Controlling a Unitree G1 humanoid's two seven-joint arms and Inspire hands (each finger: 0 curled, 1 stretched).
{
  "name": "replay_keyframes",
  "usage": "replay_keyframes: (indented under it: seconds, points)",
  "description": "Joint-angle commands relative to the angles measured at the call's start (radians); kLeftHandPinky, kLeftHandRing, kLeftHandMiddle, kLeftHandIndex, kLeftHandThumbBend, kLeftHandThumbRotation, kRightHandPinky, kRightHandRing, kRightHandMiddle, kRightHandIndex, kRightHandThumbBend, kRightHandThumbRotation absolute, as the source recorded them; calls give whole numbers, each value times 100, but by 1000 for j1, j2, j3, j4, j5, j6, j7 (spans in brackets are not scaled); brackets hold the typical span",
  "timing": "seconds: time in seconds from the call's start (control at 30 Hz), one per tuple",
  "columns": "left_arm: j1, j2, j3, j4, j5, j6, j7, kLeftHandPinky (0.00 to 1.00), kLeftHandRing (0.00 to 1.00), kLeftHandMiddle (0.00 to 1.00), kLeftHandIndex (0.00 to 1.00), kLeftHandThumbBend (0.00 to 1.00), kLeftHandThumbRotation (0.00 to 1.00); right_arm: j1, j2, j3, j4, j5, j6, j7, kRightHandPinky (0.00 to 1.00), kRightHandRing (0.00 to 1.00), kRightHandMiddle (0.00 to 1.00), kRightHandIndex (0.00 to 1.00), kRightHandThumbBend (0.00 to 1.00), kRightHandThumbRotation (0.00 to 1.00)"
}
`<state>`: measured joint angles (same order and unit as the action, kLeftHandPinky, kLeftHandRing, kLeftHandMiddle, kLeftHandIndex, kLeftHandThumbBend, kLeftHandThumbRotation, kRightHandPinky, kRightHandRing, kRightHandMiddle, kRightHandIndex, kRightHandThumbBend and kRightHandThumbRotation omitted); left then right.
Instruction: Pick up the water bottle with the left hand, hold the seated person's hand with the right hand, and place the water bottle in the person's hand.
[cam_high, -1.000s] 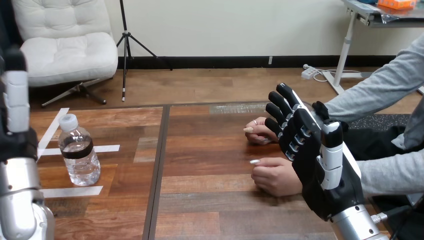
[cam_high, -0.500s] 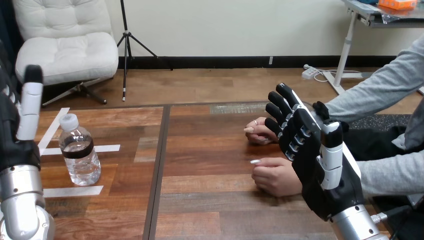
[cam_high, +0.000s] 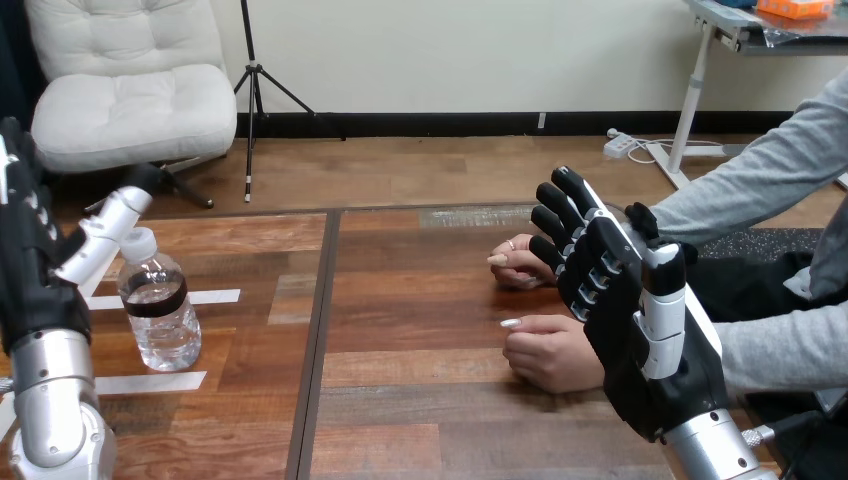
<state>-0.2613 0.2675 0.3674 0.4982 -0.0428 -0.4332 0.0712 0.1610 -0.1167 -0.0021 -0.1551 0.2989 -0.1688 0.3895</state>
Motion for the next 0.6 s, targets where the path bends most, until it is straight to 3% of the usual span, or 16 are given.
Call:
replay_keyframes:
  seconds: [0.0, 0.57]
  points:
    - [-85, 17, -20, 39, -8, -24, -13, 100, 100, 100, 100, 100, 21, -39, 3, -2, -45, 7, -18, 1, 100, 100, 99, 99, 100, 100]
    - [-97, 31, -30, 100, 15, -3, 18, 100, 100, 100, 100, 100, 3, -35, 6, -1, -49, 11, -17, 0, 100, 100, 99, 99, 100, 100]
